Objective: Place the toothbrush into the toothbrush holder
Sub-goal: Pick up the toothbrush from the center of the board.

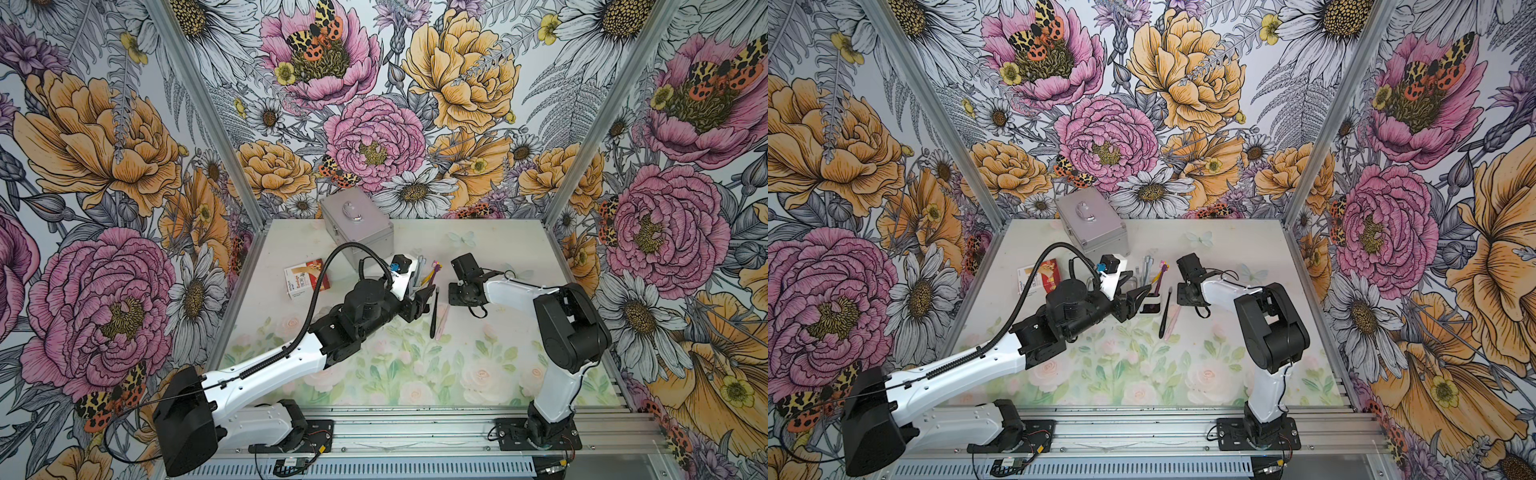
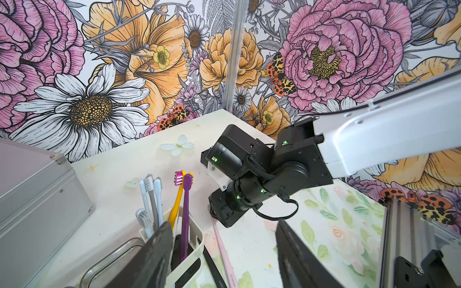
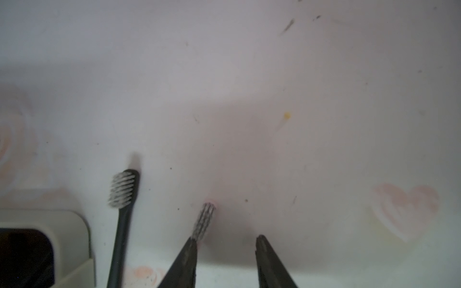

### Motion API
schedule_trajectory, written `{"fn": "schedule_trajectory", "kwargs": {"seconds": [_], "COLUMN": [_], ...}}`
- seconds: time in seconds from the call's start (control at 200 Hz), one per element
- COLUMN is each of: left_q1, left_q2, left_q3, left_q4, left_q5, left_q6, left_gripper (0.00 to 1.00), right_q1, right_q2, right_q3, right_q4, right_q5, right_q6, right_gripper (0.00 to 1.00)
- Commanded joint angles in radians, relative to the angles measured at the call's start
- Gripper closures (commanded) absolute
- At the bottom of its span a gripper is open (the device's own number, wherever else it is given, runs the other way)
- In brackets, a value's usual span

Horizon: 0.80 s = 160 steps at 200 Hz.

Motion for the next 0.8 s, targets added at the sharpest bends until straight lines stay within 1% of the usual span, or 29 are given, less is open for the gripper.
{"fn": "schedule_trajectory", "kwargs": {"seconds": [0.0,0.125,0.275,0.36,0.59,0.795], "left_q1": [-0.007,-0.009,-0.008,-0.007,-0.008,-0.007], "left_q2": [-0.001,0.005,0.002,0.003,0.008,0.021], "left_q3": [-0.006,-0.006,-0.015,-0.014,-0.023,-0.019], "left_q4": [0.002,0.004,0.012,0.013,0.024,0.027], "left_q5": [0.026,0.021,0.010,0.003,-0.006,-0.005], "left_q6": [-0.016,-0.014,-0.010,-0.008,-0.007,-0.011], "left_gripper": [0.34,0.34,0.34,0.34,0.33,0.33], "right_q1": [-0.004,-0.004,-0.004,-0.005,-0.002,0.002], "right_q2": [0.024,0.045,0.071,0.069,0.018,0.028], "right_q3": [0.044,0.065,0.076,0.074,0.060,0.076], "right_q4": [0.039,0.040,0.041,0.042,0.045,0.046], "right_q5": [0.019,-0.010,-0.024,-0.029,-0.033,-0.061], "right_q6": [0.022,0.028,0.034,0.041,0.049,0.053], "right_gripper": [0.60,0.63,0.64,0.67,0.67,0.67]}}
